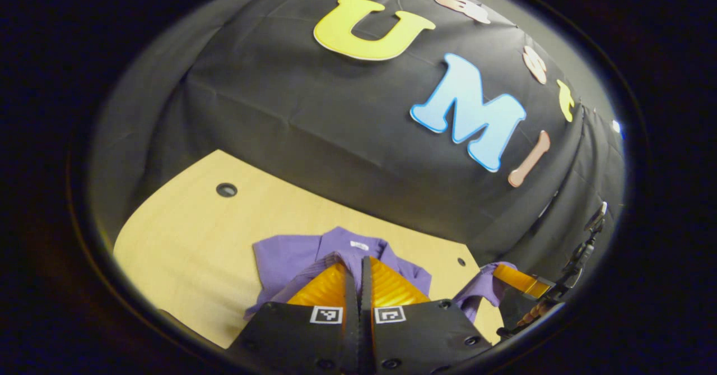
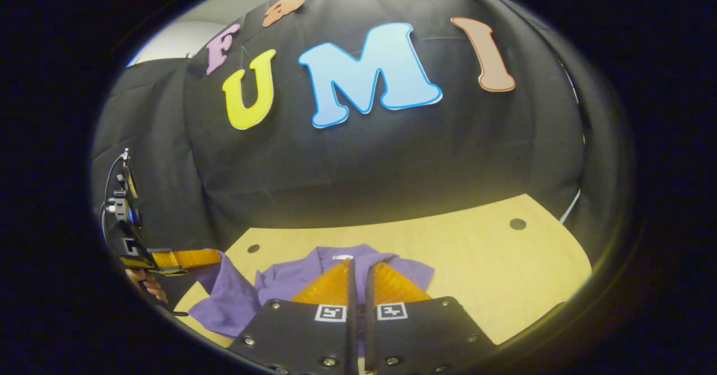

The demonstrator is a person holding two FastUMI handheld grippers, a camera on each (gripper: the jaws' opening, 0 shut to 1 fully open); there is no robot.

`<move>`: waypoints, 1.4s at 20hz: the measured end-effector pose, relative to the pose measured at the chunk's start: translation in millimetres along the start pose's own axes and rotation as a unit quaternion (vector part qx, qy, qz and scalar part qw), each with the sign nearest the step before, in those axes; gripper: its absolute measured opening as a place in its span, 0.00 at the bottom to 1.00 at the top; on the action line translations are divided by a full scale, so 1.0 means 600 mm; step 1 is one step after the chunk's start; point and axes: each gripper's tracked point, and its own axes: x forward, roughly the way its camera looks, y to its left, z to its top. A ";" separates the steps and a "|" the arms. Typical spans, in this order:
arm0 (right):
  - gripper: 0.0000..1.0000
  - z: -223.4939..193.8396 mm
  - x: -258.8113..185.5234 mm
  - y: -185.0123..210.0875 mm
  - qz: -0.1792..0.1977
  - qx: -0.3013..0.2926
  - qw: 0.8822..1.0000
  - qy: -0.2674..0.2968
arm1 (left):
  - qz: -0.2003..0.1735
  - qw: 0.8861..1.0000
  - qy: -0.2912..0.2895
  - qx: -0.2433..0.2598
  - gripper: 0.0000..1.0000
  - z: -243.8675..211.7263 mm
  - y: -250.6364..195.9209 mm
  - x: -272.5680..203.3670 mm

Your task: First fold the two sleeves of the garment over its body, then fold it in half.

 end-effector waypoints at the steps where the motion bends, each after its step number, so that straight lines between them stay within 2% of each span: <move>1: 0.05 0.010 0.026 -0.008 0.000 0.000 1.000 -0.003 | 0.007 1.000 -0.004 0.004 0.06 0.013 0.009 0.028; 7: 0.05 0.039 0.172 -0.068 -0.018 -0.001 1.000 -0.003 | 0.056 0.998 -0.016 0.005 0.06 0.068 0.078 0.174; 11: 0.05 0.007 0.245 -0.118 -0.043 0.000 0.999 0.026 | 0.103 0.995 -0.007 0.000 0.06 0.045 0.156 0.234; 17: 0.05 -0.062 0.295 -0.166 -0.074 -0.020 0.995 0.068 | 0.146 0.989 0.009 -0.003 0.06 0.000 0.220 0.283; 19: 0.01 -0.073 0.306 -0.176 -0.079 -0.024 0.994 0.074 | 0.156 0.988 0.018 0.013 0.06 -0.015 0.225 0.290; 20: 0.05 -0.080 0.309 -0.178 -0.082 -0.027 0.993 0.077 | 0.160 0.987 0.024 0.024 0.07 -0.019 0.225 0.292; 22: 0.05 -0.088 0.309 -0.181 -0.089 -0.038 0.992 0.085 | 0.164 0.985 0.033 0.044 0.07 -0.026 0.221 0.293; 24: 0.08 -0.092 0.309 -0.181 -0.092 -0.058 0.990 0.089 | 0.166 0.984 0.039 0.057 0.14 -0.028 0.214 0.294; 25: 0.08 -0.091 0.305 -0.178 -0.093 -0.068 0.989 0.090 | 0.164 0.984 0.047 0.059 0.13 -0.034 0.205 0.291; 26: 0.09 -0.091 0.300 -0.173 -0.092 -0.076 0.989 0.091 | 0.162 0.983 0.054 0.063 0.19 -0.038 0.200 0.287; 28: 0.22 -0.080 0.282 -0.162 -0.090 -0.085 0.988 0.090 | 0.162 0.982 0.045 0.084 0.47 -0.030 0.191 0.271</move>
